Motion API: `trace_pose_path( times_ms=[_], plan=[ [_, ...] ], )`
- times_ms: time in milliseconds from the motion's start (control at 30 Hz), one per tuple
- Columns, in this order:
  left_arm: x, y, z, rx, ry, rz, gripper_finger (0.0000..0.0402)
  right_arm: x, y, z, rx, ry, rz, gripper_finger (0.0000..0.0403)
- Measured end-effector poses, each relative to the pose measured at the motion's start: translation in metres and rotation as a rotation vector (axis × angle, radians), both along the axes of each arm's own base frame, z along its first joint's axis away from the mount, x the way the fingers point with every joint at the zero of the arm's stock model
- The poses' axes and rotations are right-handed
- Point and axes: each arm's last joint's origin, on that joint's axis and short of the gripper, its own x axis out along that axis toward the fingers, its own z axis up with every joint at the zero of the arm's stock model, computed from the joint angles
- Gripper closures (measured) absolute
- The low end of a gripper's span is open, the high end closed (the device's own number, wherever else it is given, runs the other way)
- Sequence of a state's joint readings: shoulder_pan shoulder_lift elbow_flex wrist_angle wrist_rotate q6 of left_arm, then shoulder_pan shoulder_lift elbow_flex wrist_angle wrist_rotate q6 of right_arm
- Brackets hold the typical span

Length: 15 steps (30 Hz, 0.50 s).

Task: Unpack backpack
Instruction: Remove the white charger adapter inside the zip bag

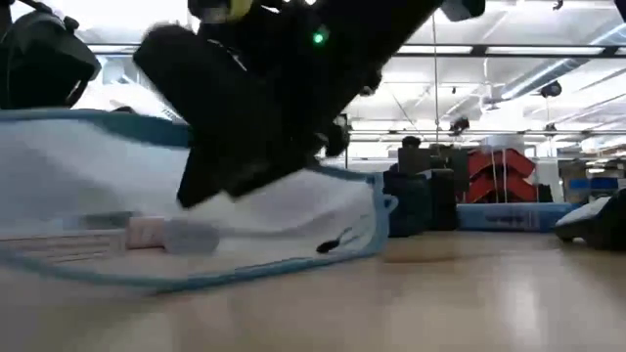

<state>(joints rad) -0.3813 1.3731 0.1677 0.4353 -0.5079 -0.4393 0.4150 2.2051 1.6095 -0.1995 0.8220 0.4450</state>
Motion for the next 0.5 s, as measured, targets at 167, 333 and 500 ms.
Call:
trace_pose_path(
  times_ms=[167,333,500],
  plan=[
    [0.000,0.000,0.000,0.007,0.002,-0.006,0.0377,0.000,0.000,0.015,0.041,-0.020,0.034,0.0169],
    [0.000,0.000,0.000,0.011,0.002,-0.005,0.0377,0.004,0.000,-0.013,0.153,0.043,0.067,0.0170],
    [0.000,0.000,0.000,0.013,-0.002,0.001,0.0377,0.015,-0.009,-0.028,0.104,-0.021,-0.005,0.0167]
  ],
)
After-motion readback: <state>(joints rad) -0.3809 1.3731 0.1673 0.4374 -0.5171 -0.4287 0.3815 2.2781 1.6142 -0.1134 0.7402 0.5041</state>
